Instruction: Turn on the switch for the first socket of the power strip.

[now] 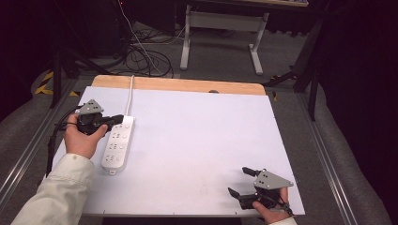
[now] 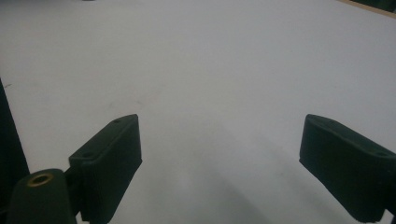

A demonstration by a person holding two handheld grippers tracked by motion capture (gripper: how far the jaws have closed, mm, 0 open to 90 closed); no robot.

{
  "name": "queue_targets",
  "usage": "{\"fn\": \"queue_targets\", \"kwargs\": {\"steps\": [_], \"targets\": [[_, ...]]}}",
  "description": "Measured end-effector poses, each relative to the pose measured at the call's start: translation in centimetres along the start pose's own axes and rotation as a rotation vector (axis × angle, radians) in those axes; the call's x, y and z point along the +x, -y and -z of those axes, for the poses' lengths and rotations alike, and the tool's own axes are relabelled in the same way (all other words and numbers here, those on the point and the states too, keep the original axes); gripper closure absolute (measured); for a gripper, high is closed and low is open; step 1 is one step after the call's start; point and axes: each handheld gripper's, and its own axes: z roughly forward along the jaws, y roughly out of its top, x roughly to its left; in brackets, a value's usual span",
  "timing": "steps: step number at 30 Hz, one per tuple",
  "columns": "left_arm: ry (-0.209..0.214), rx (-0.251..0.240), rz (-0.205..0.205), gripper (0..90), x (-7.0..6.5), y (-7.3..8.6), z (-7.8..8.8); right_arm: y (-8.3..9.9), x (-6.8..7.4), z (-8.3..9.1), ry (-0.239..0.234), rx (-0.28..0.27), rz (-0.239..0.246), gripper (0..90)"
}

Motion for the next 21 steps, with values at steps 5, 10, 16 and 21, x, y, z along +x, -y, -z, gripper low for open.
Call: {"fn": "queue_targets", "kwargs": {"steps": [5,10,16,21], "targets": [[-0.005,0.019,0.013,89.9,0.3,0.2,-1.0,0.0,0.0,0.1,0.000,-0.002,0.000,13.4],[-0.007,0.046,0.010,90.0,0.4,0.5,-2.1,0.0,0.0,0.1,0.001,-0.001,0.000,13.5],[-0.015,0.077,0.035,90.0,1.0,0.8,-3.1,0.1,0.0,0.1,0.001,-0.001,-0.003,13.5],[-0.014,0.125,0.046,90.0,1.6,1.1,-3.8,0.1,-0.1,0.1,0.001,0.001,-0.003,13.5]]}}
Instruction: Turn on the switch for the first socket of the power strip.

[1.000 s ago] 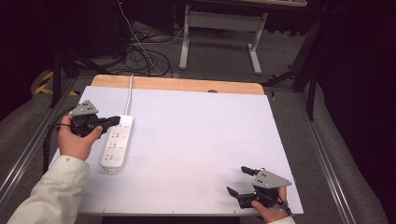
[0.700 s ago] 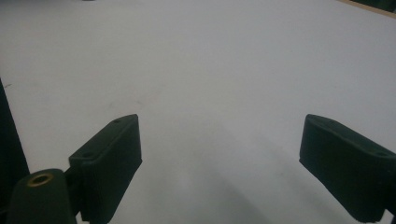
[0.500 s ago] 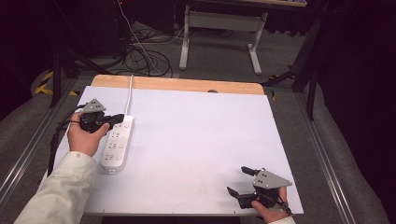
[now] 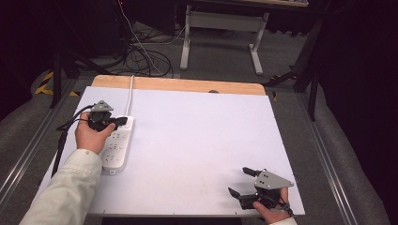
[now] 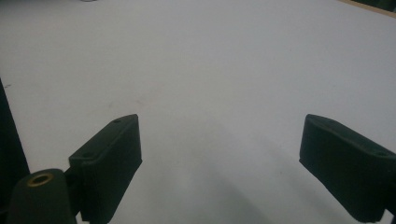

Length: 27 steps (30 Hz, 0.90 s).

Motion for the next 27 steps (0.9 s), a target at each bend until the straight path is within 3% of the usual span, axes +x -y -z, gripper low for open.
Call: {"fn": "queue_targets", "kwargs": {"steps": [3,10,13,17,27], "targets": [[0.018,0.026,0.008,90.0,0.1,-0.1,-0.4,0.0,0.0,0.0,0.000,0.002,0.002,13.5],[0.012,0.064,0.000,89.9,-0.1,-0.4,-1.1,0.0,0.0,0.0,-0.001,0.001,-0.001,13.5],[-0.017,0.101,-0.031,90.0,-0.1,-0.5,-1.4,0.0,0.0,0.0,-0.003,-0.001,-0.001,13.5],[-0.030,0.121,-0.015,89.9,0.0,-0.5,-1.7,0.0,0.0,0.0,-0.004,0.002,0.002,13.5],[-0.056,0.142,-0.025,90.0,0.0,-0.4,-2.1,0.0,0.0,-0.1,-0.006,0.002,0.004,13.5]]}}
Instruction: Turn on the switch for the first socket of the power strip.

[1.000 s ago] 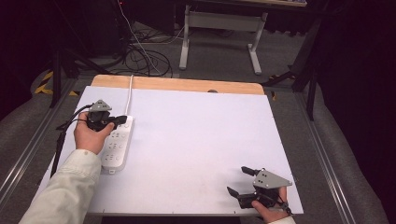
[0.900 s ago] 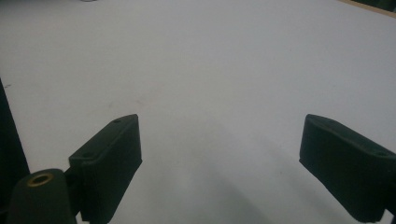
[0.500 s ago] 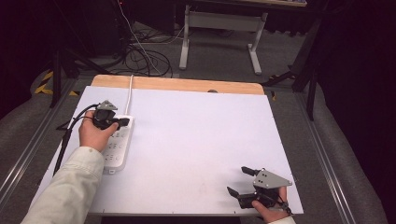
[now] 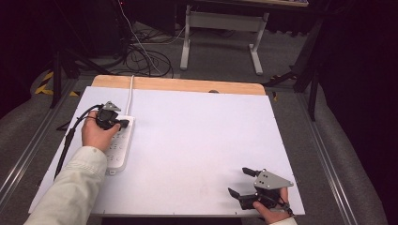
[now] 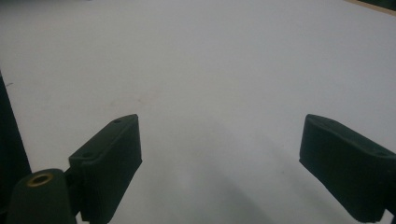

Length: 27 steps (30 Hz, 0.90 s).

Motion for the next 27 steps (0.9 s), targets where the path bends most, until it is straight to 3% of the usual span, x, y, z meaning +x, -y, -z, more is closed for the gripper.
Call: {"fn": "queue_targets", "kwargs": {"steps": [27], "targets": [[-0.005,-0.002,0.006,90.0,0.03,-0.02,-0.23,-0.01,0.16,0.01,-0.003,0.004,0.010,13.5]]}}
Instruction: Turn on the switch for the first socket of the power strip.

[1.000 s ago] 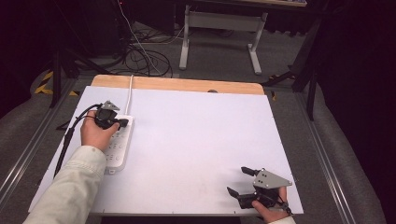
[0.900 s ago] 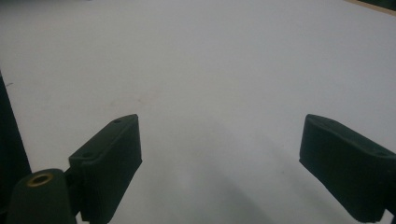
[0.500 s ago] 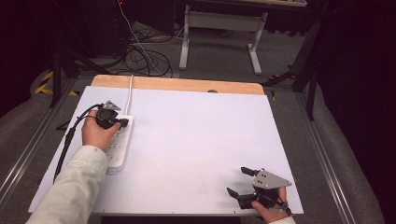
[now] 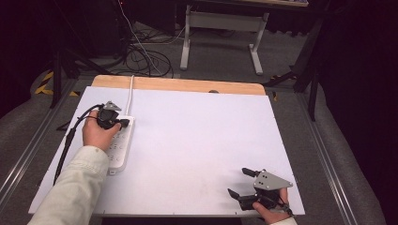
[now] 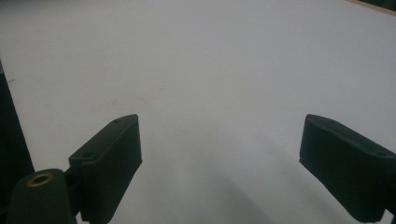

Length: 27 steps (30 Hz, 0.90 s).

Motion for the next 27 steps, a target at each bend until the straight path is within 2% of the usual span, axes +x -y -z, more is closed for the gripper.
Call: {"fn": "queue_targets", "kwargs": {"steps": [3,7,13,15,17,20,24,27], "targets": [[-0.005,0.003,-0.002,90.0,-0.1,0.0,0.0,0.0,0.0,0.0,0.001,-0.001,0.000,13.5],[-0.024,0.009,-0.026,90.0,-0.3,-0.1,-0.1,0.0,0.0,0.0,0.001,-0.001,0.000,13.5],[-0.043,0.016,-0.027,90.0,-0.7,-0.1,-0.1,0.0,0.0,0.0,0.000,0.000,-0.001,13.5],[-0.072,0.019,-0.049,90.0,-1.0,-0.2,-0.2,0.0,0.0,0.1,0.006,0.001,0.004,13.5],[-0.085,0.020,-0.054,90.0,-1.2,-0.2,-0.2,0.0,-0.1,0.1,0.007,-0.003,-0.001,13.5],[-0.085,0.021,-0.047,90.0,-1.2,-0.2,-0.2,0.1,-0.1,0.2,0.007,-0.003,-0.003,13.5],[-0.104,0.025,-0.064,90.0,-1.5,-0.2,-0.3,0.0,-0.1,0.1,0.008,-0.003,-0.001,13.5],[-0.091,0.025,-0.044,90.0,-1.4,-0.2,-0.3,0.1,-0.1,0.2,0.006,-0.002,-0.002,13.5]]}}
